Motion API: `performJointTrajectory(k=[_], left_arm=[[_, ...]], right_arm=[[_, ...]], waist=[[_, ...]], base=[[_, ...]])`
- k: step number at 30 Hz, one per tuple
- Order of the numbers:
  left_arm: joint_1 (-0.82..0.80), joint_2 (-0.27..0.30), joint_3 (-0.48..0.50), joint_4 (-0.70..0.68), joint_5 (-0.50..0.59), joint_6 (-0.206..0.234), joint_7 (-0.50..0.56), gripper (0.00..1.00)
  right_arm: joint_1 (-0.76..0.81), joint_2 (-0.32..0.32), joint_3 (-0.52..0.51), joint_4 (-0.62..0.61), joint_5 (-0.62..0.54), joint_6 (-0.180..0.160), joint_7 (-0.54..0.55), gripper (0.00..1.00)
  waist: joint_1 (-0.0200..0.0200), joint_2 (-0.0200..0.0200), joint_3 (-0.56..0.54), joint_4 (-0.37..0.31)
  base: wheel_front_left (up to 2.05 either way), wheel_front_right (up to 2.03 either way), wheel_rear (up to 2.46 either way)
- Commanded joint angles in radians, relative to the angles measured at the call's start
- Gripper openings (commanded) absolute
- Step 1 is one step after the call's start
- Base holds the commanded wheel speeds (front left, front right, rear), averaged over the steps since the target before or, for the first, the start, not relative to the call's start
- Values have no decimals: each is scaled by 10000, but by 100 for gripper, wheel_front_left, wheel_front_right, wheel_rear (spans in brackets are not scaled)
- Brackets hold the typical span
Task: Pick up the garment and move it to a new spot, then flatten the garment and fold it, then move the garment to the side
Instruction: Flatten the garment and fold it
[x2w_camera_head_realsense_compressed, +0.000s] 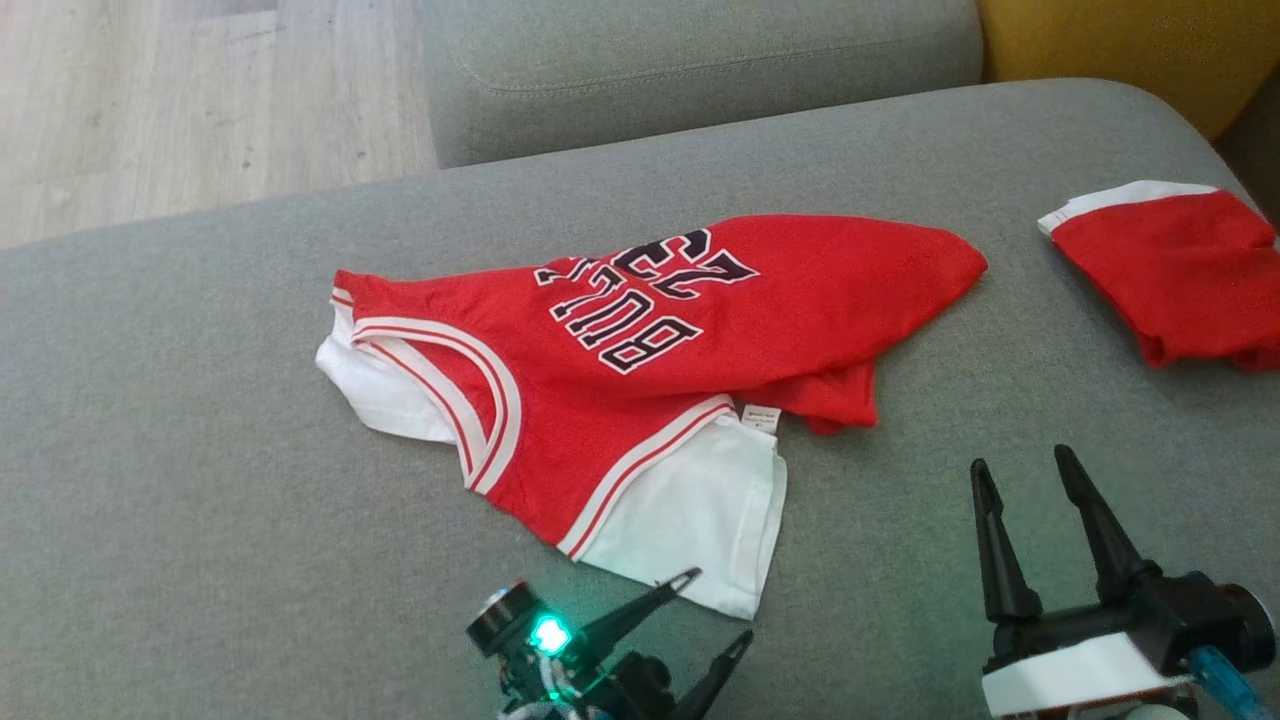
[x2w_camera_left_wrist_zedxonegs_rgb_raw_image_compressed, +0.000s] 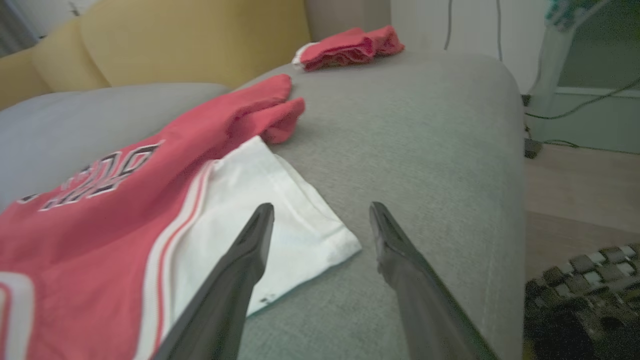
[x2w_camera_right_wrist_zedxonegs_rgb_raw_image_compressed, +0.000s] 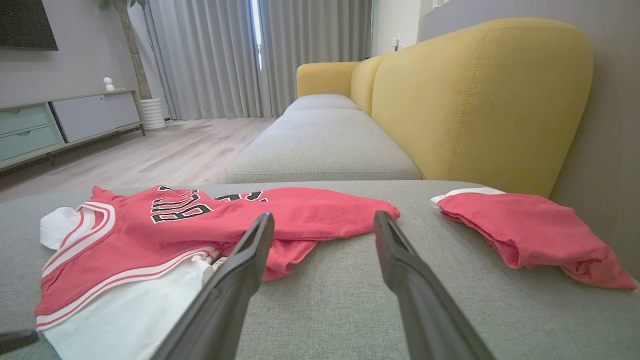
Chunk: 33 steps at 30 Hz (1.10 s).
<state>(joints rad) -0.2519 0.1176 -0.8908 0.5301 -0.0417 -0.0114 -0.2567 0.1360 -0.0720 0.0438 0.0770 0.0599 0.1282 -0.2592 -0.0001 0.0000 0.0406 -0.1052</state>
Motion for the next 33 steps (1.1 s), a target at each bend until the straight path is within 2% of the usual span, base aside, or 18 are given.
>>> performJointTrajectory(k=[1,6,13,25,28,32,33], left_arm=[[-720,-106,103,43,104,-134,-51,100],[-1327,-515,-305,1516,-31,-539,55,100],[-2100,-658,-939,2936,-280,-939,88,100],[-2525,-672,-2008,3220,-761,-1000,-15,100],[-2683,-673,-2353,3338,-995,-1004,-9,86],[-2922,-673,-2643,3409,-1224,-953,12,92],[-2973,-673,-2702,3412,-1314,-955,41,87]], right_arm=[[-273,-193,281,-335,-29,25,-26,100],[-374,-301,433,-339,29,25,-26,100],[-532,-418,377,-328,97,25,-26,100],[-636,-461,347,-347,96,25,-26,100],[-663,-492,309,-399,84,25,-26,100],[-739,-507,332,-425,95,25,-26,100],[-769,-508,344,-429,100,25,-26,100]], waist=[[1,0,46,-40],[1,0,299,-279],[1,0,547,-579],[1,0,679,-677],[1,0,780,-632],[1,0,961,-596],[1,0,1012,-595]], base=[[0,0,0],[0,0,0],[0,0,0],[0,0,0],[0,0,0],[0,0,0],[0,0,0]])
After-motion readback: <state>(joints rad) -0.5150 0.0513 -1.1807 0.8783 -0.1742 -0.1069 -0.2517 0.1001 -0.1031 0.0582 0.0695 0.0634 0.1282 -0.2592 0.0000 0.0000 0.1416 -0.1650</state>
